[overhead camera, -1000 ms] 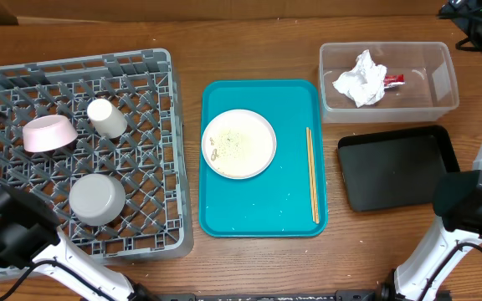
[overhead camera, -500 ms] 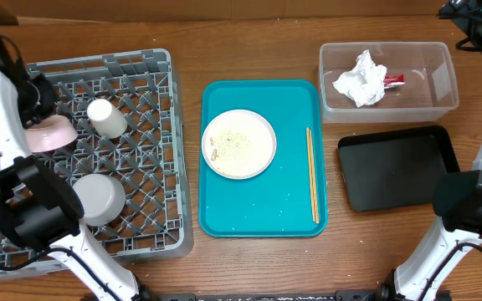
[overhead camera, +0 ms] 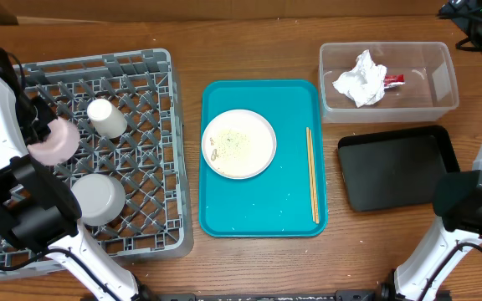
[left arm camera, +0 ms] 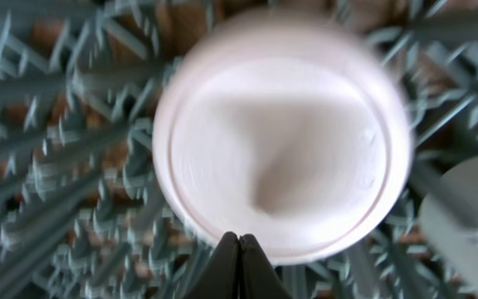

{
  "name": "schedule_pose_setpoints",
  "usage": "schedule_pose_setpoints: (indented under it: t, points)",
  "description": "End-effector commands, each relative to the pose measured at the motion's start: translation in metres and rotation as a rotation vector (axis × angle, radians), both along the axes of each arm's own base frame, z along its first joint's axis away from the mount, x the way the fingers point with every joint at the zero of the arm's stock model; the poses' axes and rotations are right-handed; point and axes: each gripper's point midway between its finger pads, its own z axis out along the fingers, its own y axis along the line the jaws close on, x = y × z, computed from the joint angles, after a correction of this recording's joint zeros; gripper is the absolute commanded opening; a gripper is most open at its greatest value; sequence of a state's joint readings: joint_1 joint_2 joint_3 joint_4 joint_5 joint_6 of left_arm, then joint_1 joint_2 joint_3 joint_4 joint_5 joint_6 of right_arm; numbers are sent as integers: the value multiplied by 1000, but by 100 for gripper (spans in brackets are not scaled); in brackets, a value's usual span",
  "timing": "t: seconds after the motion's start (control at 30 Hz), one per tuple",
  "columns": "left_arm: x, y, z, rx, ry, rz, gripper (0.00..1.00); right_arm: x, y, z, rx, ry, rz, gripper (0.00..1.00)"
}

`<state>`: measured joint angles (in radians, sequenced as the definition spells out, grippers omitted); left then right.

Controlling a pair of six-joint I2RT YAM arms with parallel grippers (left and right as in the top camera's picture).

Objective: Sort waste into correct bins and load items into the dishwasher
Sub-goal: 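Open the left gripper to release the dish and raise it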

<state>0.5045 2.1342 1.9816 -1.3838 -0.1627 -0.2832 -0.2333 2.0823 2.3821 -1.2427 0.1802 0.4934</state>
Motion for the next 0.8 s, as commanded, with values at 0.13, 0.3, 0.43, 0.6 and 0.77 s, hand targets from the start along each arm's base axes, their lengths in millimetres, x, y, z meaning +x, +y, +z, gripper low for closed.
schedule_pose_setpoints:
  t: [0.13,0.3,0.43,0.6,0.77]
  points:
    - [-18,-5,12,3,41,109,4,0,2,8,-3,-21,3,100]
    - [-4,-7,52,26,-120,139,4,0,2,8,-3,-21,3,100]
    - [10,-14,88,20,-283,126,5,0,2,8,-3,-21,3,100]
    - [23,-26,100,-45,-371,105,71,0,2,8,-3,-20,3,100]
    - [29,-39,99,-122,-398,90,100,0,2,8,-3,-21,3,100]
